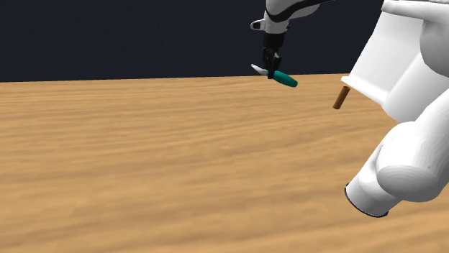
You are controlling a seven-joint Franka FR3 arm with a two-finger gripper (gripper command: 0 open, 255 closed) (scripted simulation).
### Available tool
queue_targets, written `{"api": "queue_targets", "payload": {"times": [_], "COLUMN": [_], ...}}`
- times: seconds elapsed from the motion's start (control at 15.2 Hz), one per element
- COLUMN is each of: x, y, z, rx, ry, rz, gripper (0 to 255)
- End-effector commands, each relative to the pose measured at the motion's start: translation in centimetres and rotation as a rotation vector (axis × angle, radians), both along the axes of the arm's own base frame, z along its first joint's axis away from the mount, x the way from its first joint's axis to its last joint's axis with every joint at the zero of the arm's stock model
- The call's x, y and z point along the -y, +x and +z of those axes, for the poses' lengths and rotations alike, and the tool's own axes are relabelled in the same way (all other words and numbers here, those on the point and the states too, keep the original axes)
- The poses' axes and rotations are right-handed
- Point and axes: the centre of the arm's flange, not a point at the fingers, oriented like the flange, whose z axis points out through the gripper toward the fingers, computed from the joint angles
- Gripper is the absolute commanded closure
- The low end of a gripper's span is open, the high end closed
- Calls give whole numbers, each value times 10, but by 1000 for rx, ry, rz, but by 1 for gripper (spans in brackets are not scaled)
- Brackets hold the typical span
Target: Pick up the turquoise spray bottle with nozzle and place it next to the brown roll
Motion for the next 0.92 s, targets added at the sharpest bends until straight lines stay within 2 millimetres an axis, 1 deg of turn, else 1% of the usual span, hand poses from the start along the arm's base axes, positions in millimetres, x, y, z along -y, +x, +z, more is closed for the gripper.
{"api": "queue_targets", "payload": {"times": [0.0,0.86], "x": [24,190], "y": [-8,-54], "z": [1,1], "rx": [0,0], "ry": [0,0], "rz": [1,1], "gripper": [255,255]}}
